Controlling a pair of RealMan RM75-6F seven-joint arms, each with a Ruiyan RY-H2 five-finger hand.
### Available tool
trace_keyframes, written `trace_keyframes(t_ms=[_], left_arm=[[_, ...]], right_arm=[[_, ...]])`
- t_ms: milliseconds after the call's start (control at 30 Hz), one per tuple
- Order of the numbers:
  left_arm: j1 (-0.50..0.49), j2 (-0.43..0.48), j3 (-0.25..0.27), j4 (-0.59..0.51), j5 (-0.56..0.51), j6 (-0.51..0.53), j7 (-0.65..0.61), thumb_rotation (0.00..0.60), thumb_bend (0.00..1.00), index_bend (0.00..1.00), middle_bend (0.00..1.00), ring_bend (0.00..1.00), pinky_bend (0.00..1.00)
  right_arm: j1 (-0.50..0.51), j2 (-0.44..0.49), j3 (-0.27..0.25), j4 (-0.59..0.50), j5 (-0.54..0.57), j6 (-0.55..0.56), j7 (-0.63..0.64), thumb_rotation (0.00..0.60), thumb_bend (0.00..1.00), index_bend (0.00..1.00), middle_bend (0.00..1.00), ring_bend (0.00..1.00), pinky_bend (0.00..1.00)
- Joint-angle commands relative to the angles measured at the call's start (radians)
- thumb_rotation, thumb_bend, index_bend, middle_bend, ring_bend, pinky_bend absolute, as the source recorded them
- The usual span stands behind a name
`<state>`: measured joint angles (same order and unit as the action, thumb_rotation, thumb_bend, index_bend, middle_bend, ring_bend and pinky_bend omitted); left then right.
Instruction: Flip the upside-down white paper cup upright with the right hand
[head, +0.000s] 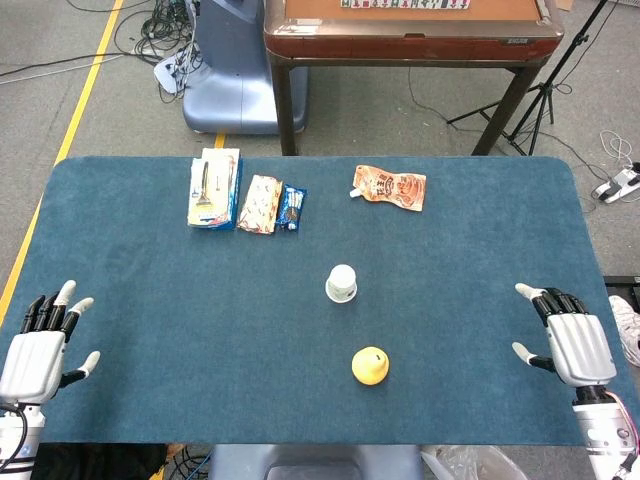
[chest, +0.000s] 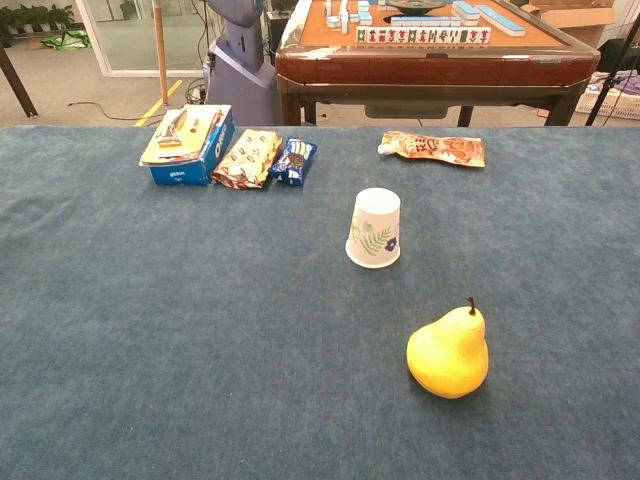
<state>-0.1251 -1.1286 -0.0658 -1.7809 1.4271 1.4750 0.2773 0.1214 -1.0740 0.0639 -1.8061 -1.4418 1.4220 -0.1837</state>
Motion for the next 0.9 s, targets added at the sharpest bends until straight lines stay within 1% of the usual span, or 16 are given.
trace_keyframes(t_ms=[33,300,467,667,900], left_arm=[[-0.001,-0.001,0.0,0.002,-0.001,-0.001,0.0,0.6,0.21,0.19,0.0,0.01,0.0],[0.003,0.002,0.001,0.002,0.002,0.005,-0.004,0.6,0.21,0.19,0.0,0.01,0.0],[0.007,0.007,0.002,0.003,0.003,0.008,-0.01,0.6,0.21,0.19,0.0,0.01,0.0],[0.015,0.012,0.007,0.003,0.011,0.016,-0.022,0.6,0.21,0.19,0.0,0.01,0.0],[0.026,0.021,0.013,0.002,0.018,0.029,-0.031,0.6,0.21,0.19,0.0,0.01,0.0]], right_arm=[[-0.001,0.002,0.0,-0.002,-0.001,0.001,-0.001,0.6,0.15,0.23,0.29,0.19,0.27],[0.003,0.004,0.001,-0.01,-0.011,-0.001,-0.005,0.6,0.15,0.23,0.29,0.19,0.27],[0.036,0.011,0.01,-0.03,-0.015,-0.044,-0.023,0.6,0.15,0.24,0.29,0.19,0.22],[0.14,0.017,0.05,-0.068,0.008,-0.174,-0.079,0.6,0.15,0.27,0.29,0.19,0.22],[0.311,-0.037,0.127,-0.063,0.114,-0.363,-0.161,0.6,0.15,0.28,0.29,0.19,0.22]])
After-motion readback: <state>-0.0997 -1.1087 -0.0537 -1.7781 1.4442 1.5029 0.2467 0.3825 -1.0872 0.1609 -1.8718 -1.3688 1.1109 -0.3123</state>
